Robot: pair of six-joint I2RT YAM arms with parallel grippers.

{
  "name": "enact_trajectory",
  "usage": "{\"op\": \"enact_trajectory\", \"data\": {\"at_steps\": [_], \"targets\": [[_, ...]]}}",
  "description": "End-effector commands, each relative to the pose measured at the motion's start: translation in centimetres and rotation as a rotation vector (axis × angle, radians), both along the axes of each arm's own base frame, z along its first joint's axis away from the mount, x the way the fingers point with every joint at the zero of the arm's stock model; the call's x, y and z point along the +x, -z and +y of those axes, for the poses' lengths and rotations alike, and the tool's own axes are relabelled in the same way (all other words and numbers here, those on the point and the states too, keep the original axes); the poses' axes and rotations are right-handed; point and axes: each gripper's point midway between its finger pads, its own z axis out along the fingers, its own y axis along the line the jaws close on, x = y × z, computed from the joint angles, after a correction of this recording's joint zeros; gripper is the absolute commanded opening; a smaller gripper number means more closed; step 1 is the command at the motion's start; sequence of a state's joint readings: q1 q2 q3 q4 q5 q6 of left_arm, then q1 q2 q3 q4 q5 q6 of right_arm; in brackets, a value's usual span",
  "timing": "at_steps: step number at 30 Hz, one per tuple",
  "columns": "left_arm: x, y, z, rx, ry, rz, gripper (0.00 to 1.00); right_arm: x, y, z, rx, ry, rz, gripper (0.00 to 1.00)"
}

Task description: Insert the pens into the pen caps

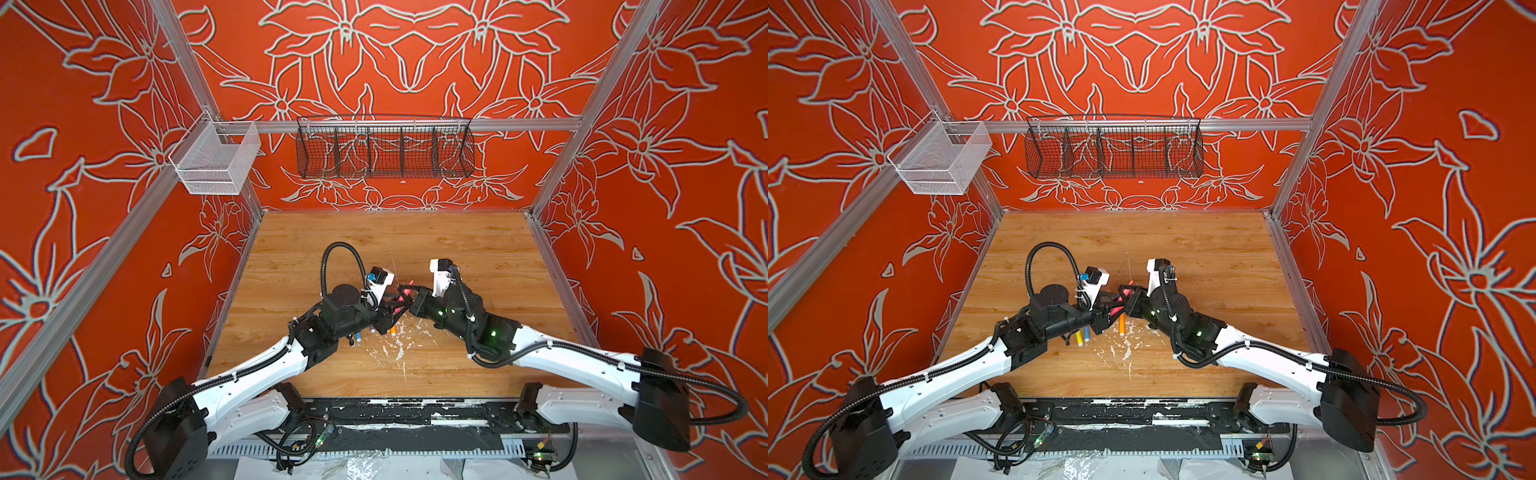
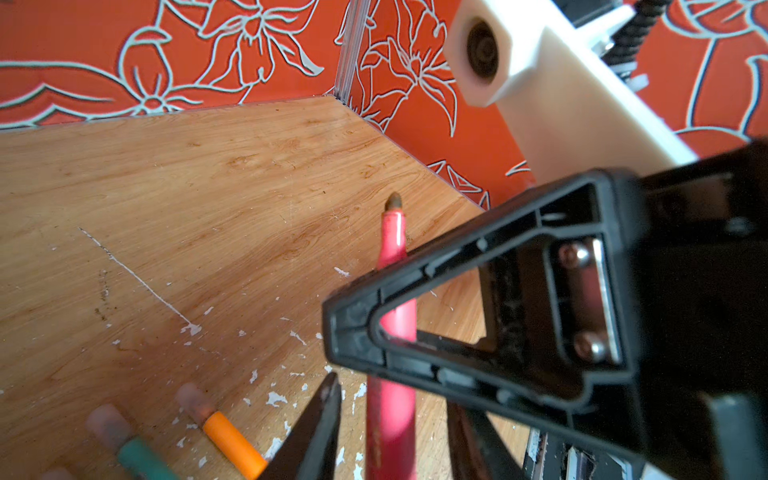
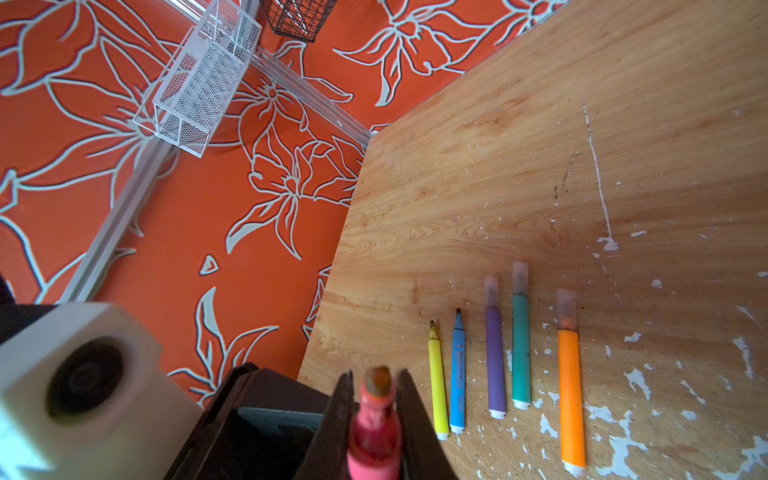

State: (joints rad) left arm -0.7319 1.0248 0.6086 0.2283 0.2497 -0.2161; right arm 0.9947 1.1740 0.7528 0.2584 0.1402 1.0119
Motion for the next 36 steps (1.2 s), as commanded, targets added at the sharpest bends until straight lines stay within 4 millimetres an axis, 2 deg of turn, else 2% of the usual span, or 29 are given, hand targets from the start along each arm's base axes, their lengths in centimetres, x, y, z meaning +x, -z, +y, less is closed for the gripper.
{"op": "enact_trajectory", "data": {"at_steps": [1,5,10,11,14,19,27,31,32,35,36], "targets": [[-0.4,-0.7,-0.6,-0.019,0.039,-0.04,0.39,-1.6,-3.6,1.8,0.128,-0.071,-0.039,0.0],[-0.4,-0.8,-0.6,-0.023,0.039,-0.046,0.29,-1.5,-3.8,1.5,0.13,-0.06,-0.049,0.0],[0.0,-0.5,-0.1,-0.01,0.006,-0.05,0.28,-1.9,-4.3,1.3,0.154,-0.07,-0.055,0.0],[0.0,-0.5,-0.2,-0.014,0.01,-0.05,0.29,-2.0,-4.5,1.3,0.154,-0.073,-0.062,0.0],[-0.6,-0.5,-0.7,-0.014,0.058,-0.048,0.44,-2.0,-4.7,1.0,0.144,-0.067,-0.075,0.0],[-0.5,-0.5,-0.6,-0.009,0.049,-0.054,0.52,-1.9,-4.9,0.8,0.128,-0.062,-0.085,0.0],[-0.4,-0.8,-0.4,-0.017,0.034,-0.061,0.29,-2.0,-3.5,2.6,0.138,-0.103,-0.036,0.0],[-0.2,-0.7,-0.3,-0.014,0.025,-0.056,0.03,-1.7,-3.0,2.9,0.13,-0.093,-0.03,0.0],[-0.2,-0.6,-0.3,-0.014,0.021,-0.054,0.0,-1.7,-3.0,2.8,0.124,-0.087,-0.029,0.0],[0.0,-0.6,-0.2,-0.019,0.009,-0.047,0.0,-1.6,-2.9,2.2,0.11,-0.069,-0.034,0.02],[0.1,-0.6,-0.1,-0.022,0.003,-0.044,0.0,-1.6,-2.9,1.9,0.102,-0.062,-0.037,0.08]]}}
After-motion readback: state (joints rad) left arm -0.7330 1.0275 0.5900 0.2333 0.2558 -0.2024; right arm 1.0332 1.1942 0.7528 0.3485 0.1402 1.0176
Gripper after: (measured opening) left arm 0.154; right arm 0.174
